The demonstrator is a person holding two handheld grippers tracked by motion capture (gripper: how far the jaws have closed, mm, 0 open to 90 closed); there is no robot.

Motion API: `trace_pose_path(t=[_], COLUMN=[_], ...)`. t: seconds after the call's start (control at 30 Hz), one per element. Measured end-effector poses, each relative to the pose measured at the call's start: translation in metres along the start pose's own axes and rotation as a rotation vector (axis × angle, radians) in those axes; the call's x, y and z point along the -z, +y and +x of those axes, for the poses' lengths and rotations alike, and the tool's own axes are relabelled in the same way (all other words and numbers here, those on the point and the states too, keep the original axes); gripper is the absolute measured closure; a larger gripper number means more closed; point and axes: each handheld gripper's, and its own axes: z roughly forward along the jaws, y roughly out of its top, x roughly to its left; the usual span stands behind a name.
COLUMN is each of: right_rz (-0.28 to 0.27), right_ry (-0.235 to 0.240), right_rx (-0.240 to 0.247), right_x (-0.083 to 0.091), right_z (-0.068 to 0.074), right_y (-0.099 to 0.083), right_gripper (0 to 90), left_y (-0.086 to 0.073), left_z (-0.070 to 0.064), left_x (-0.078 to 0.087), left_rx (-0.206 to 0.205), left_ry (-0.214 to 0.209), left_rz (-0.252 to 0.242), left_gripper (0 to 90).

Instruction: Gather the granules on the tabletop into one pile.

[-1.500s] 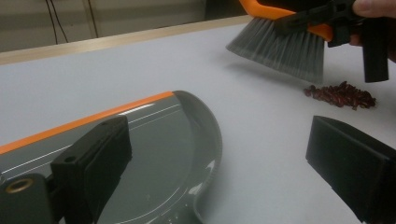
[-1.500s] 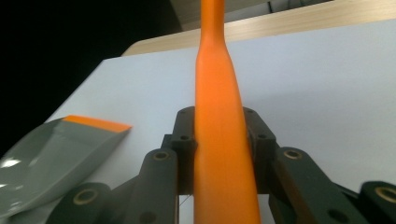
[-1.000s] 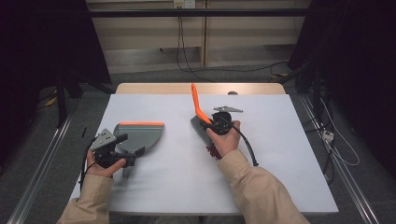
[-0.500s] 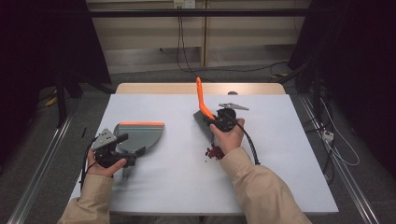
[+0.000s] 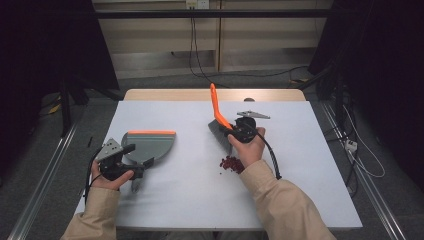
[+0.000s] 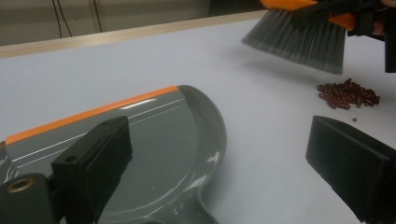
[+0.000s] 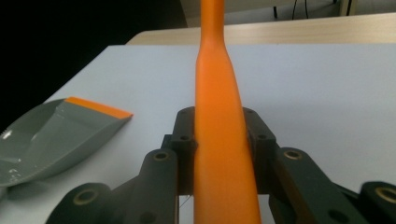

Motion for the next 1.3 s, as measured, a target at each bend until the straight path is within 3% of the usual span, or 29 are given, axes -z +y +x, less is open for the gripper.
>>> trace_pose_path(t=[0.33, 0.53, 0.77, 0.87, 0.97, 1.03, 1.1, 1.23, 1.3], right_rz=[0.011, 0.016, 0.037, 0.045, 0.042, 0.060, 0.076, 0.067, 0.051], right_ry=[-0.004, -0.039, -0.076, -0.082, -0.057, -0.027, -0.029, -0.022, -0.003], right_rx=[0.023, 0.045, 0.078, 0.093, 0.128, 0.141, 0.177, 0.204, 0.177], right_x=[0.037, 0.050, 0.036, 0.026, 0.023, 0.025, 0.027, 0.036, 0.040], right_z=[-0.025, -0.042, -0.053, -0.051, -0.044, -0.038, -0.032, -0.031, -0.033], right_y=[0.005, -0.002, -0.010, -0.014, -0.018, -0.019, -0.021, -0.019, -0.018], right_gripper=[71.1, 71.1, 71.1, 71.1, 71.2, 71.1, 71.1, 71.1, 71.1], left_y=[-0.002, -0.004, -0.005, -0.006, -0.007, -0.008, -0.008, -0.008, -0.009], left_z=[-0.003, -0.004, -0.004, -0.003, -0.003, -0.002, -0.002, -0.003, -0.003], left_x=[0.001, 0.000, -0.002, -0.002, -0.002, -0.001, -0.001, 0.000, 0.001], left_rx=[0.011, 0.012, 0.029, 0.027, 0.028, 0.024, 0.029, 0.035, 0.033], left_ry=[0.008, 0.006, 0.001, 0.001, -0.003, -0.001, 0.004, 0.010, 0.013], left_rz=[0.064, 0.102, 0.099, 0.102, 0.104, 0.108, 0.104, 0.108, 0.116], left_gripper=[10.9, 14.2, 14.1, 14.0, 14.0, 14.0, 14.0, 14.0, 14.0])
